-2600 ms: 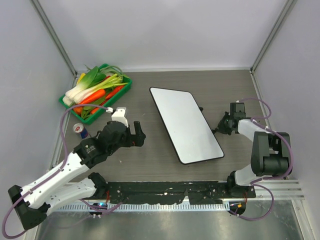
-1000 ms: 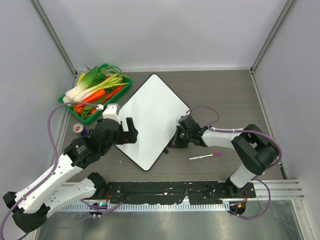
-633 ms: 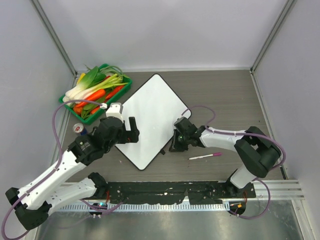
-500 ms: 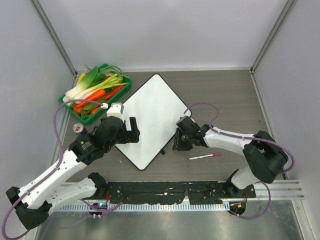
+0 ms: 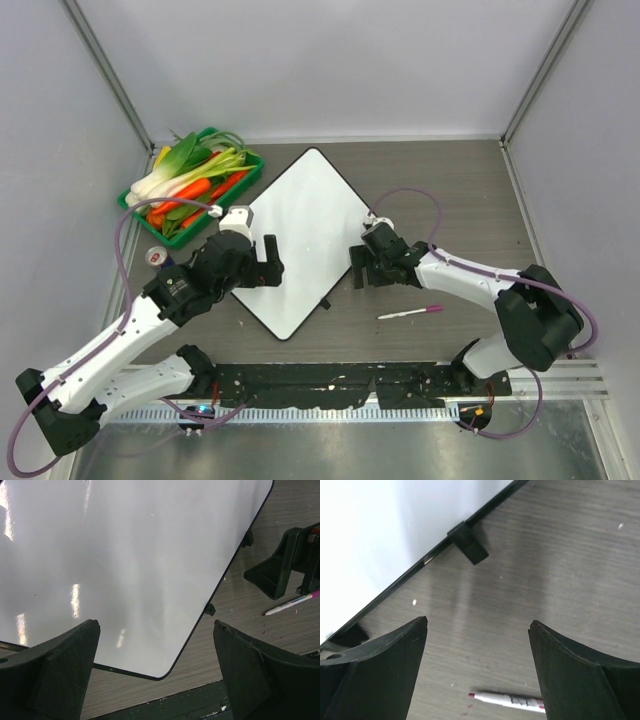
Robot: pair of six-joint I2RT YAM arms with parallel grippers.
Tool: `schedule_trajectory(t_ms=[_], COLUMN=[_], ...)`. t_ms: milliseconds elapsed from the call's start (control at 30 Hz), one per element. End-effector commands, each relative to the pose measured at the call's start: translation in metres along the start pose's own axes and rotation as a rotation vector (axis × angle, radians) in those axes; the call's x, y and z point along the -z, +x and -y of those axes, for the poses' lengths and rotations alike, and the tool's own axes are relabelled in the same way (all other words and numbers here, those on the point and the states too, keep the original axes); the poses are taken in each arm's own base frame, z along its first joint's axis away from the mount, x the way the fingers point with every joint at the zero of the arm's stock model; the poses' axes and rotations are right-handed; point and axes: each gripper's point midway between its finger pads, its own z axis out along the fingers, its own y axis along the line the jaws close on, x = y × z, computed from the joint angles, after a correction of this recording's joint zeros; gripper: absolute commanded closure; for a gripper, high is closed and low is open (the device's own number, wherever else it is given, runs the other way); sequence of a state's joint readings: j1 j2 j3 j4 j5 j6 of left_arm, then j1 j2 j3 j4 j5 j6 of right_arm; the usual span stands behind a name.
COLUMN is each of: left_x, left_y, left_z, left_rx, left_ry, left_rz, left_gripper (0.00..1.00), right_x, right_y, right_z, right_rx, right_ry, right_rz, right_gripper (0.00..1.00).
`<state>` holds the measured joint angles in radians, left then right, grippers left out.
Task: Write a sentence on the whiteboard
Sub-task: Adjust the whiteboard stand at the center of the board.
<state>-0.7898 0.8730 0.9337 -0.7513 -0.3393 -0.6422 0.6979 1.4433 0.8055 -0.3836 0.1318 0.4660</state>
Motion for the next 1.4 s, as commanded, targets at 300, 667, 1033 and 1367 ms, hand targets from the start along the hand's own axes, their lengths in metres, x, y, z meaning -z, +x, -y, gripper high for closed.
schedule_trajectory(t_ms=[300, 667, 1033, 1367], left_x=[0.009, 0.014, 0.012, 0.011], left_y=[-0.029, -0.043, -0.041, -0.036], left_z=[0.019, 0.025, 0.026, 0.028], left_rx=[0.015, 0.015, 0.016, 0.028], left_ry=[0.084, 0.099, 0.100, 0.117], left_rz=[0.076, 0.100, 0.092, 0.083], left_gripper=[0.00, 0.00, 0.00, 0.00], right_x=[-0.042, -0.064, -0.053, -0.021], right_y=[-0.046, -0.041, -0.026, -0.007], right_z=[0.005, -0.013, -0.011, -0.026], right_rx=[0.110, 0.167, 0.157, 0.099], right_ry=[-0.077, -0.163, -0.184, -0.294], right_rz=[0.084, 0.016, 0.018, 0.047], right_gripper=[0.31, 0.56, 0.97, 0.96])
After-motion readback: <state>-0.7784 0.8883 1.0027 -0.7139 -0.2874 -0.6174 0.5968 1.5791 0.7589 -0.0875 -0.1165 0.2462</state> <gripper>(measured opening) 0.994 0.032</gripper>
